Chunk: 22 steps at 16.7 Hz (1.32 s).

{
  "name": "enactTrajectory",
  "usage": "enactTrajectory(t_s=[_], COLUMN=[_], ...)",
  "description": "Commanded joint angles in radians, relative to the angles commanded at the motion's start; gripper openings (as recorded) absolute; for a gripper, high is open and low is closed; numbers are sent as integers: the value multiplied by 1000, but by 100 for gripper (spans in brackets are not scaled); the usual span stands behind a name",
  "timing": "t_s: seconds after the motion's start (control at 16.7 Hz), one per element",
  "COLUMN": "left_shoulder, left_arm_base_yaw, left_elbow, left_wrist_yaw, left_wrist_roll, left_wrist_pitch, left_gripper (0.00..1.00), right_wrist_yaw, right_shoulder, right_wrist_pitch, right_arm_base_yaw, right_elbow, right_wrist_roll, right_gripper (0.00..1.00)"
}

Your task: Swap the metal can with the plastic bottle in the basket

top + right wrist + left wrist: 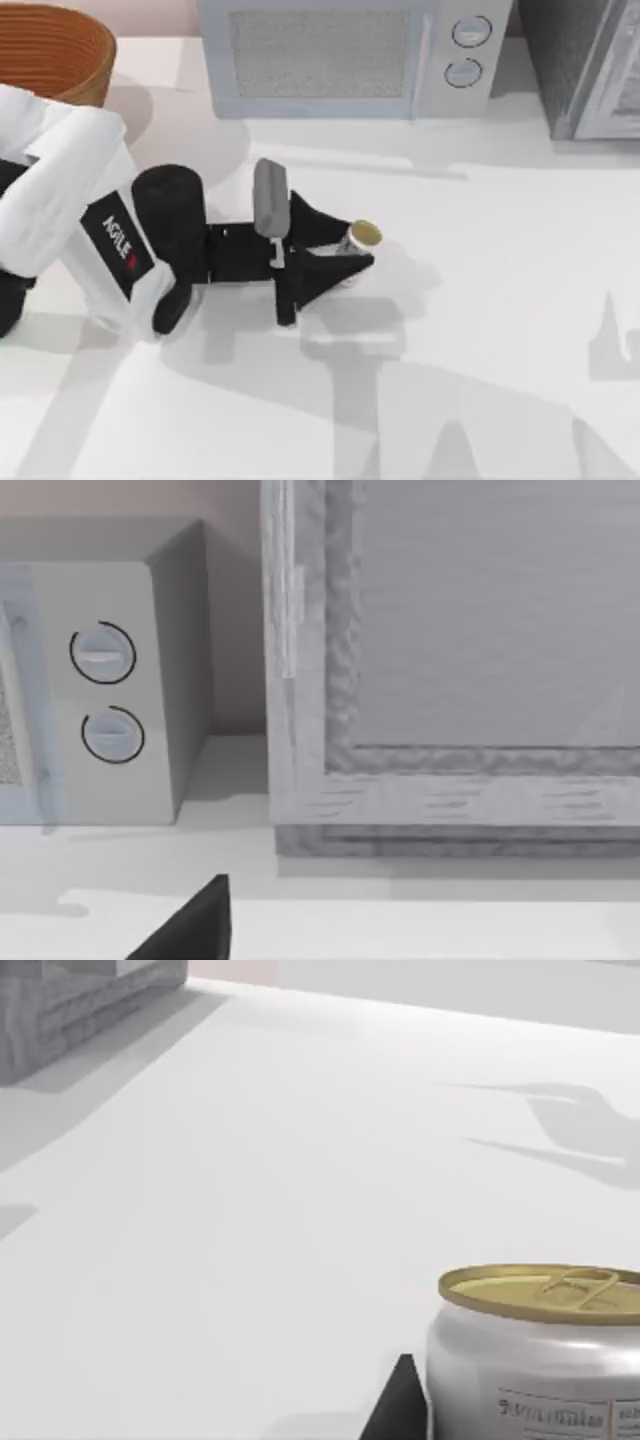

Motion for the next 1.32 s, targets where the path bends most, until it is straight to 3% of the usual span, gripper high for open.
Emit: enactTrajectory(t_s=[0.24, 0.72, 1.32], left_shoulder=[39, 38, 38], left_arm_base_yaw=[-19, -20, -20], left_elbow=[66, 75, 75], left_wrist_yaw=[52, 57, 57], left_wrist_roll=[6, 9, 9], left_wrist_pitch=[65, 73, 73], left_gripper=[0, 0, 75], right_wrist_yaw=[0, 0, 0], right_shoulder=[0, 0, 0], right_wrist_pitch=[0, 0, 0], right_arm_base_yaw=[0, 0, 0], right_elbow=[0, 0, 0], right_wrist_roll=[0, 0, 0], right_gripper=[100, 100, 100])
